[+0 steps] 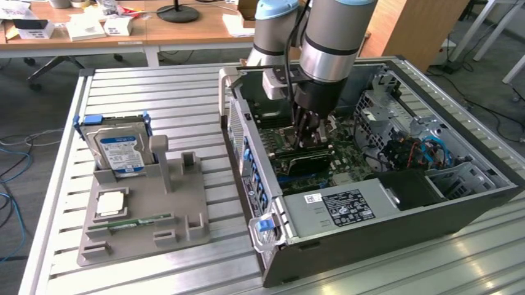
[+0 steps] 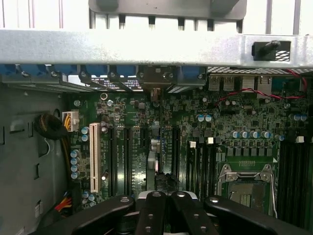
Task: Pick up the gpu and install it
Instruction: 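Press down on the gpu until it lock into place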
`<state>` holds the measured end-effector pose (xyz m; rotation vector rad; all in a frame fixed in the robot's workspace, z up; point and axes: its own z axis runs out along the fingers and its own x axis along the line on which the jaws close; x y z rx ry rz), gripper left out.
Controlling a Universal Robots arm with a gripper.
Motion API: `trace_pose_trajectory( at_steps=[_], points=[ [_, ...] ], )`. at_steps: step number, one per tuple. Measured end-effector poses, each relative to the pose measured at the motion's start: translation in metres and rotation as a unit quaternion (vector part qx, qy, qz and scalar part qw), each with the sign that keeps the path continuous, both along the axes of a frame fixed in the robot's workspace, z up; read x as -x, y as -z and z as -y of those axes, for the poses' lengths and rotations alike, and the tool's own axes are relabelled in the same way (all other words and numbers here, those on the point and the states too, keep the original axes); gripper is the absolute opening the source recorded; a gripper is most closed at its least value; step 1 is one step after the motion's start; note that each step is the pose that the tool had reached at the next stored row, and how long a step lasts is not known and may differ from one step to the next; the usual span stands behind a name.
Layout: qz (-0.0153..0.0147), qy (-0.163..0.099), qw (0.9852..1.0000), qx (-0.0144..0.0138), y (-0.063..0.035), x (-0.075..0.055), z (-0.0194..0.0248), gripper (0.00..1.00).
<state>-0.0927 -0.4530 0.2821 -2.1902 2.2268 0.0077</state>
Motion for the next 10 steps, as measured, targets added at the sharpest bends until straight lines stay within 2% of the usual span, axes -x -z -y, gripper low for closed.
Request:
trace_pose_trajectory(
  at_steps=[10],
  points=[
    [0.0000, 0.000, 1.0000, 0.0000, 0.0032, 0.0000, 0.0000, 0.11]
  ],
)
